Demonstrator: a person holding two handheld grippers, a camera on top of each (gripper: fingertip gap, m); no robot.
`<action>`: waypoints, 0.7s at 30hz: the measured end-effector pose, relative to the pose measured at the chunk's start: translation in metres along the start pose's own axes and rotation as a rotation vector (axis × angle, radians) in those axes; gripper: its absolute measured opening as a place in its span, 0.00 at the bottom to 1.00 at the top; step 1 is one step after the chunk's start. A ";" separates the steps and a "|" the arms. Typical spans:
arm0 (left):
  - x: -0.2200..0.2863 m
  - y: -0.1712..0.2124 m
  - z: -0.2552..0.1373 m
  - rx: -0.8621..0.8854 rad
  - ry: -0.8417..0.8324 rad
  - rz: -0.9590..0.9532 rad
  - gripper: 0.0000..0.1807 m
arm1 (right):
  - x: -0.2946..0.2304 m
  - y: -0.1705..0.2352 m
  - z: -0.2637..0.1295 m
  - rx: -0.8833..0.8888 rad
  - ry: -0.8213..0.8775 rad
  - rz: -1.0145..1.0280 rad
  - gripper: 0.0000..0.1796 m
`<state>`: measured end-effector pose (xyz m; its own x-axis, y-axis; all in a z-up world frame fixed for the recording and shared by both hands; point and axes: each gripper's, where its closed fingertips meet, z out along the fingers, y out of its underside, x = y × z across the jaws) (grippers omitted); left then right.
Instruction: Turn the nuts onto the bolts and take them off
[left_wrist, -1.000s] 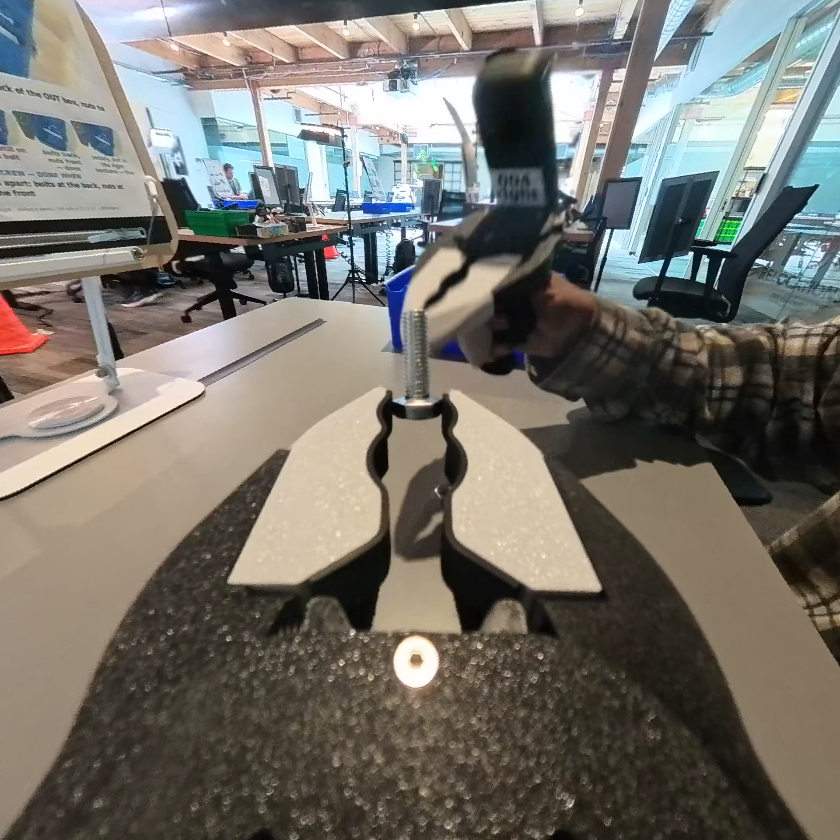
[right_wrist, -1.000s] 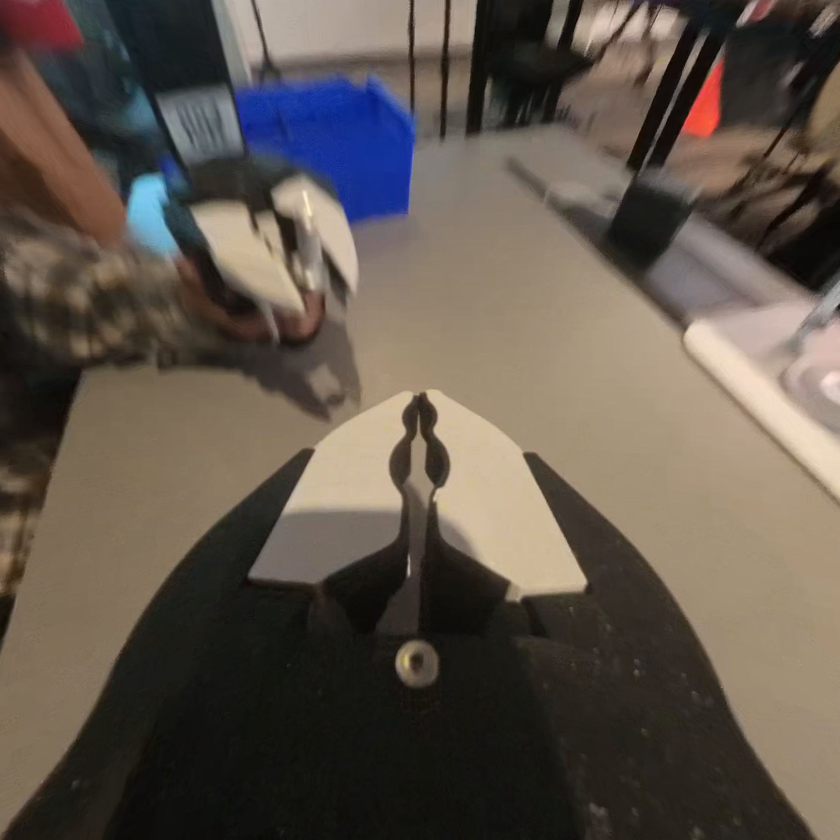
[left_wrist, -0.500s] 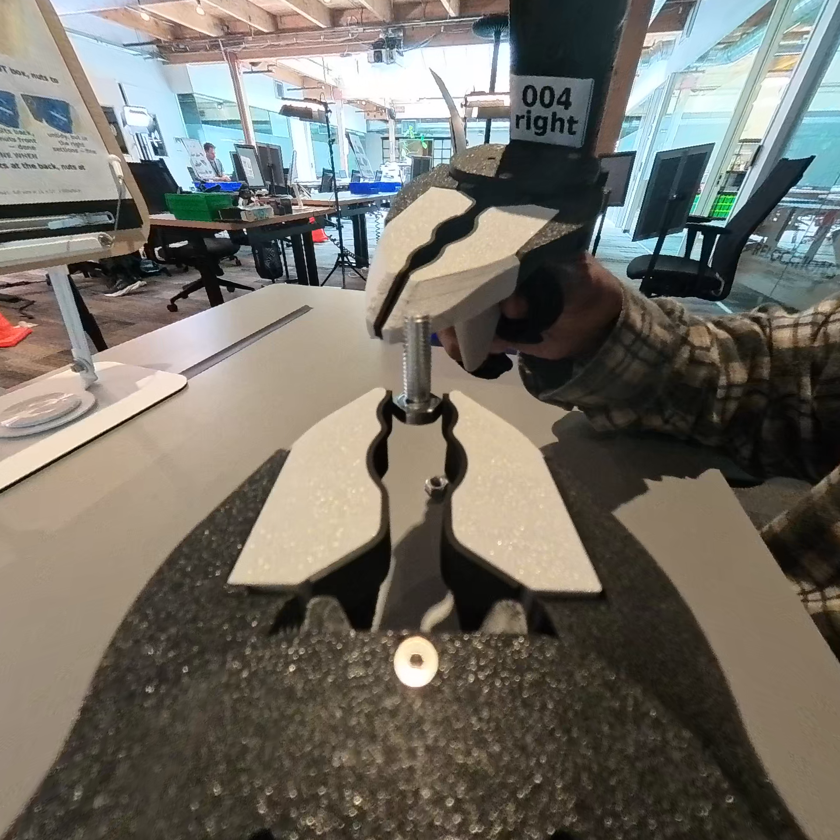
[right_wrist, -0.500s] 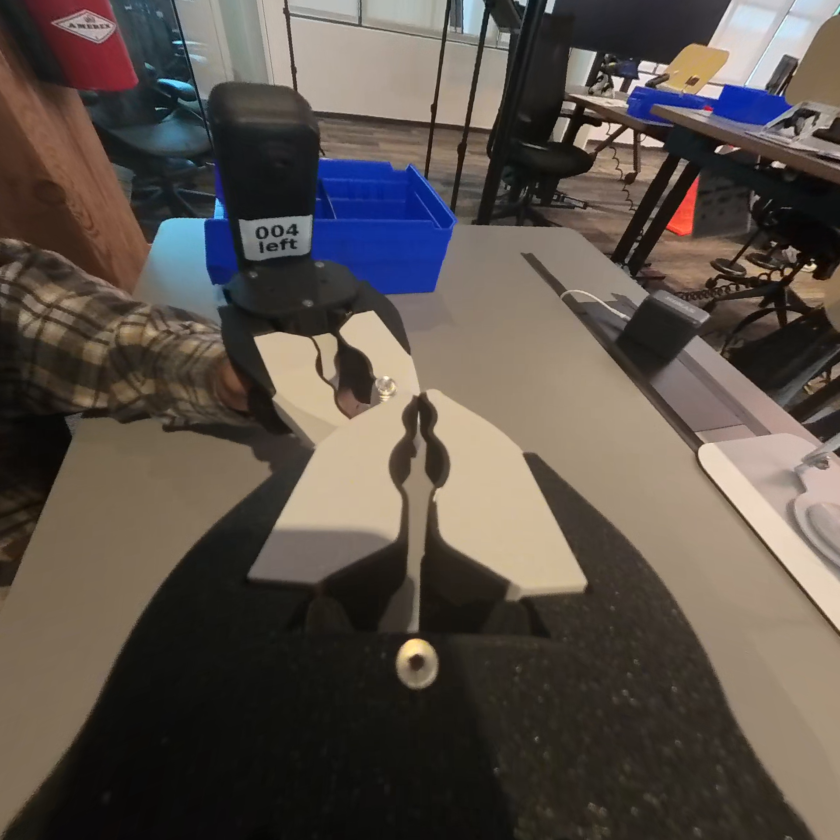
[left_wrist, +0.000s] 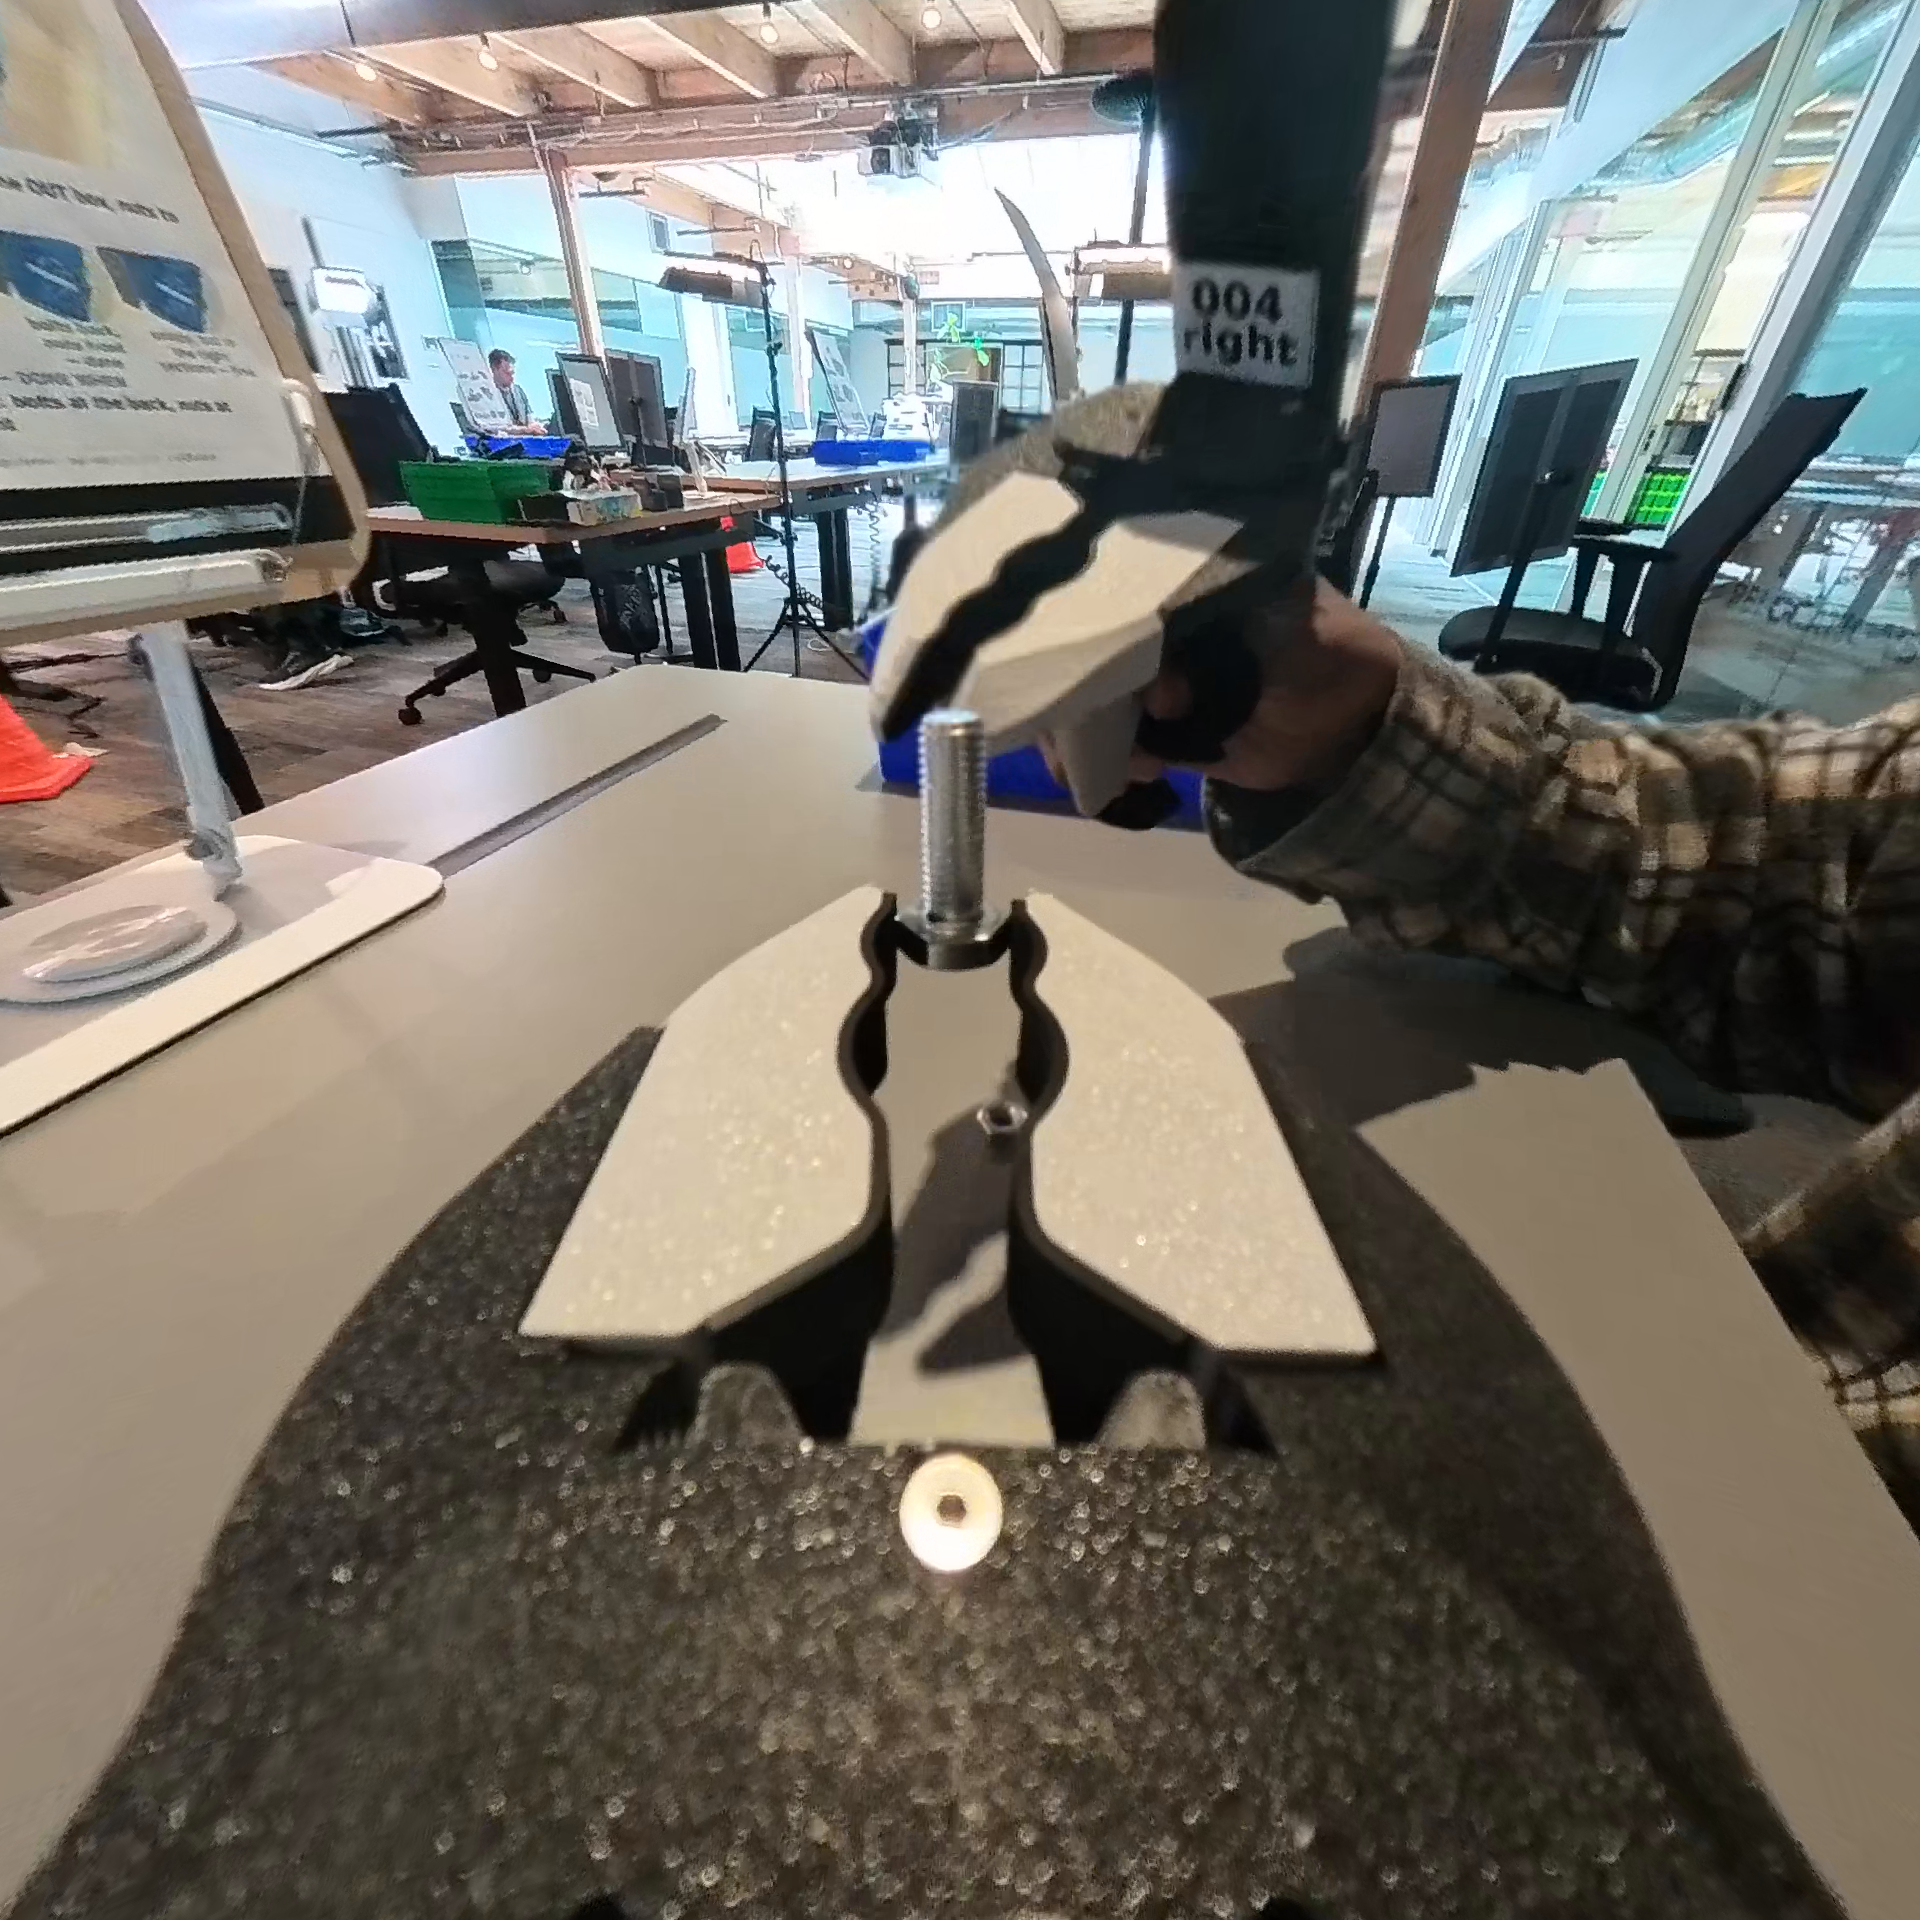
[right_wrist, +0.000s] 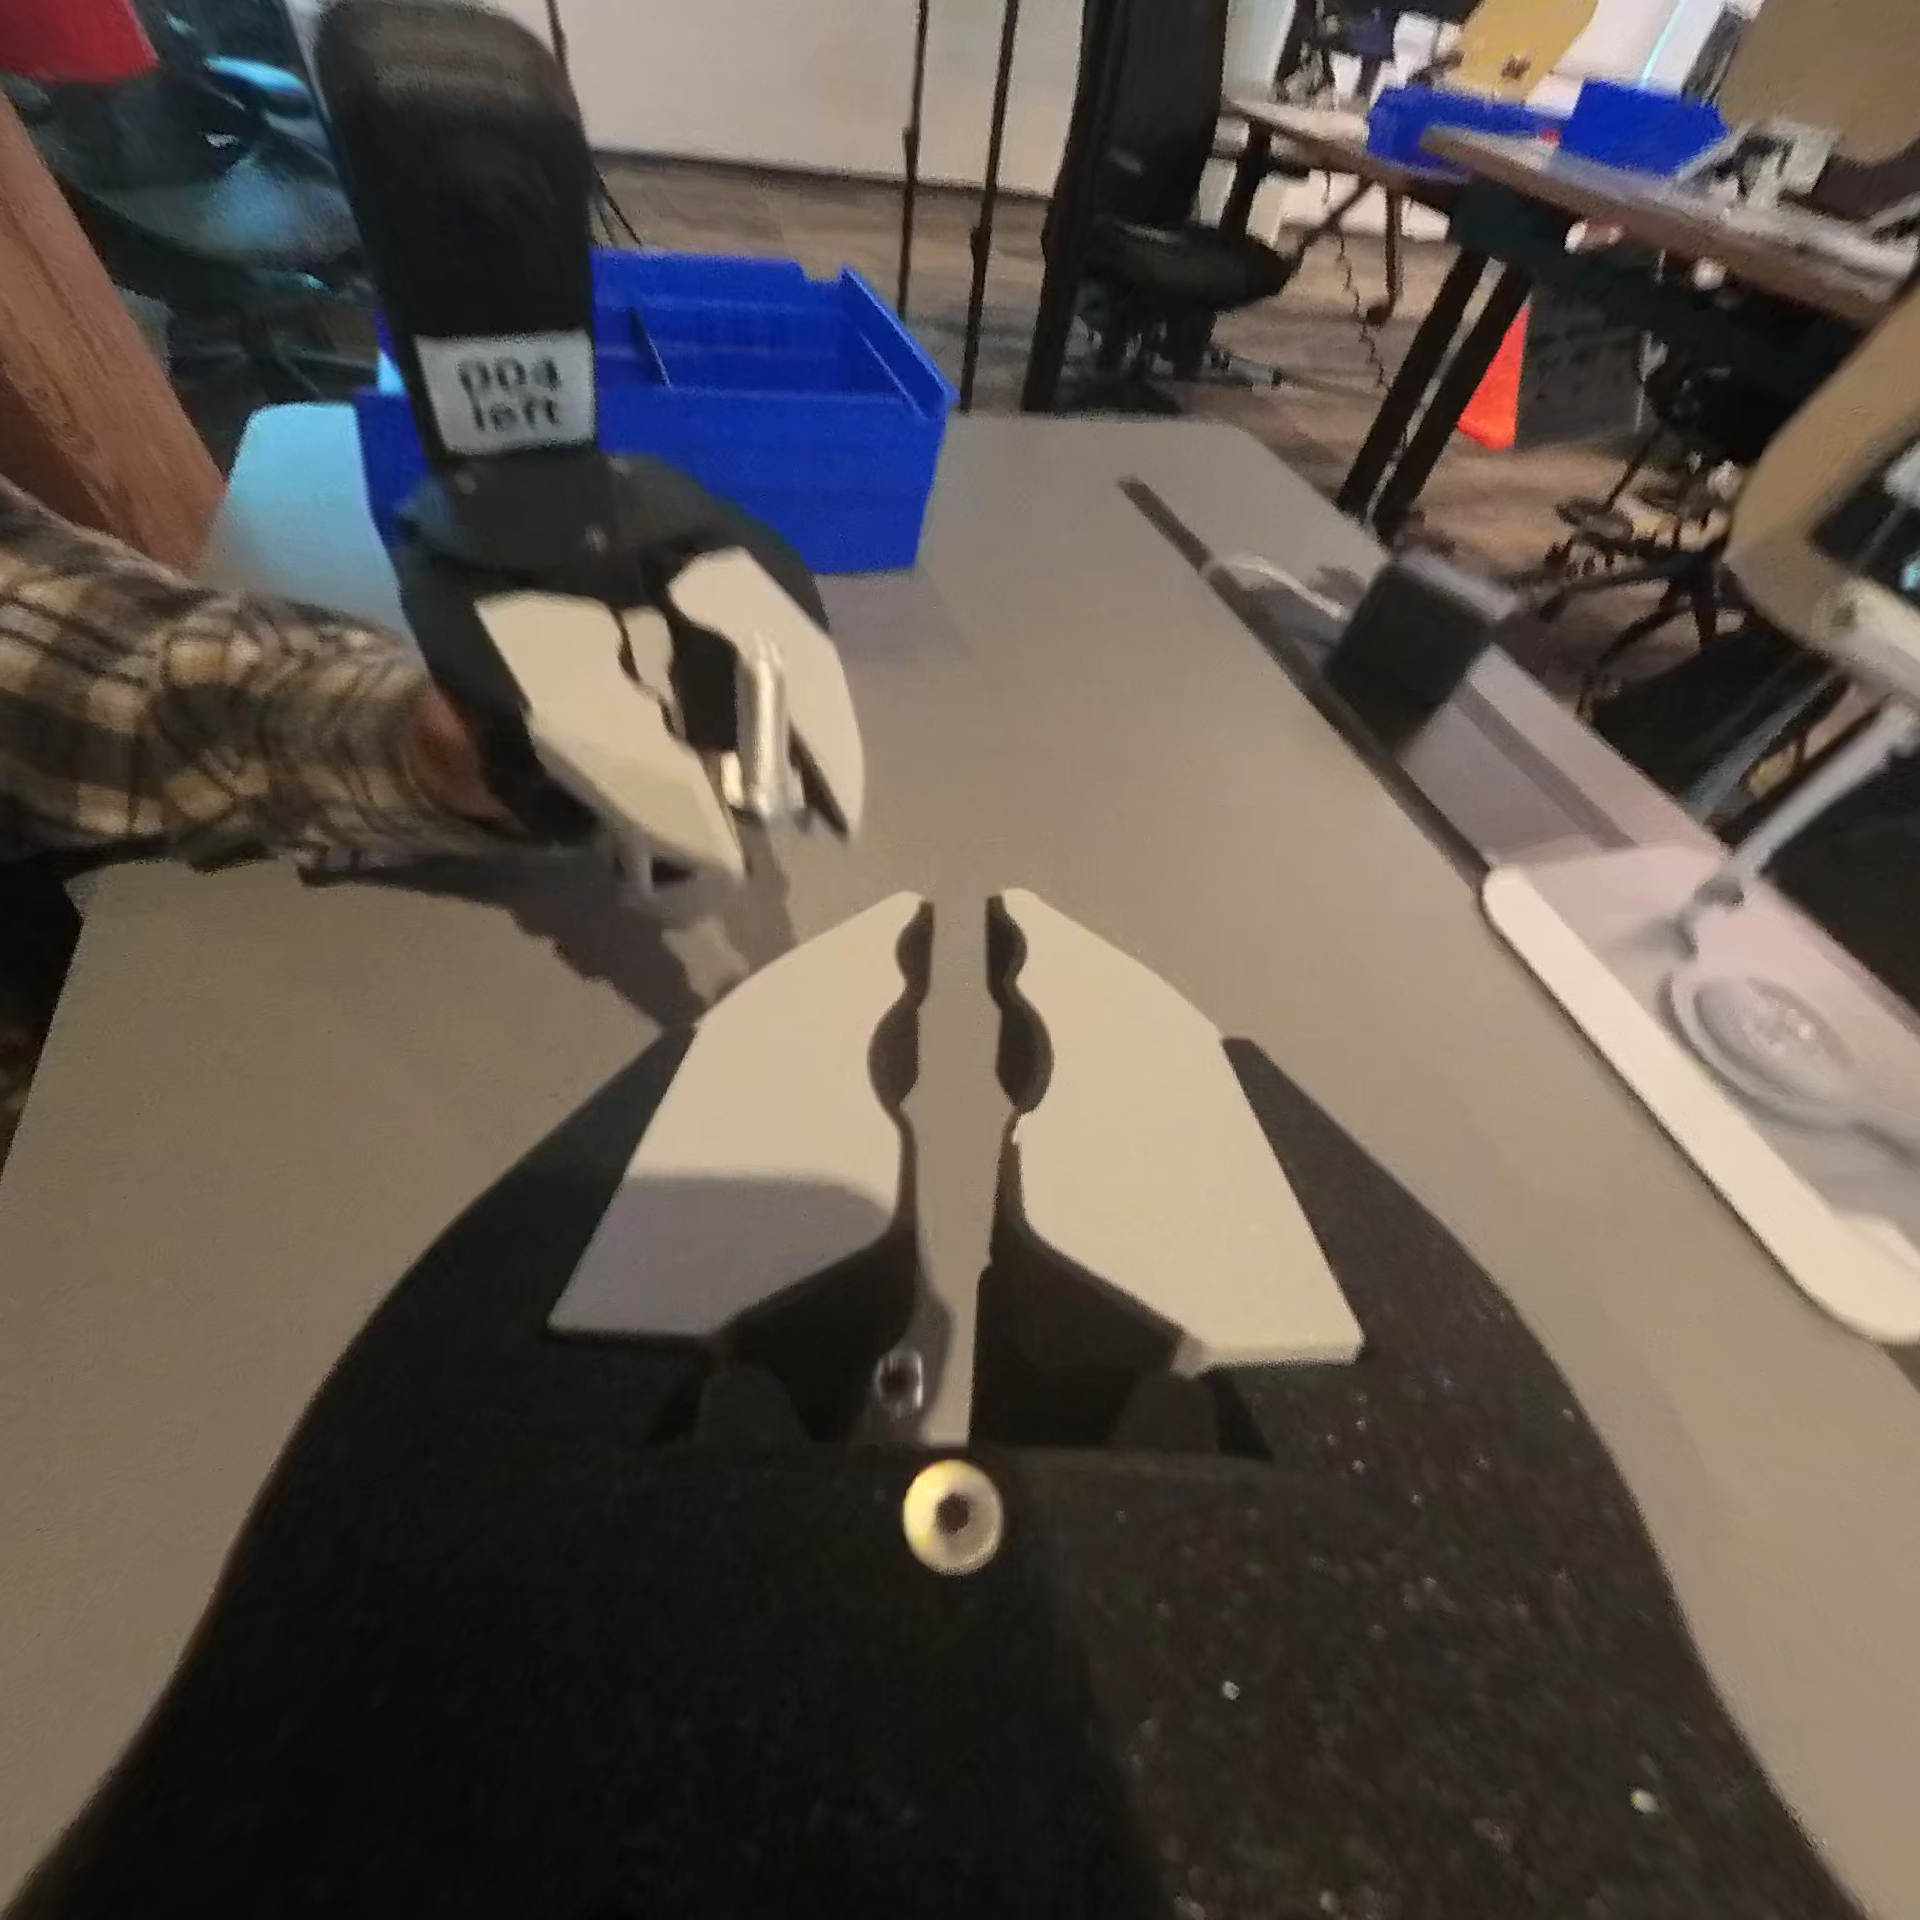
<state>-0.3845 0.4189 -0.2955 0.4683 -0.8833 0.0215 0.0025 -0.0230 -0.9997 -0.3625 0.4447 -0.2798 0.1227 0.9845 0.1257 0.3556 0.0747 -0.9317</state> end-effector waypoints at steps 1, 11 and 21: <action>-0.001 -0.001 -0.001 0.008 -0.001 -0.006 0.11 | 0.003 0.011 -0.006 -0.034 0.003 0.027 0.08; 0.001 -0.001 0.001 0.015 0.000 -0.005 0.11 | -0.017 0.155 -0.018 -0.578 -0.110 0.079 0.21; -0.010 0.010 -0.014 -0.050 -0.022 0.059 0.11 | -0.021 0.164 -0.006 -0.881 -0.289 -0.082 0.17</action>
<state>-0.4015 0.4212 -0.3056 0.4854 -0.8734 -0.0385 -0.0697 0.0053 -0.9976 -0.3009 0.4354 -0.4334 -0.1270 0.9917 -0.0204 0.9425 0.1142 -0.3142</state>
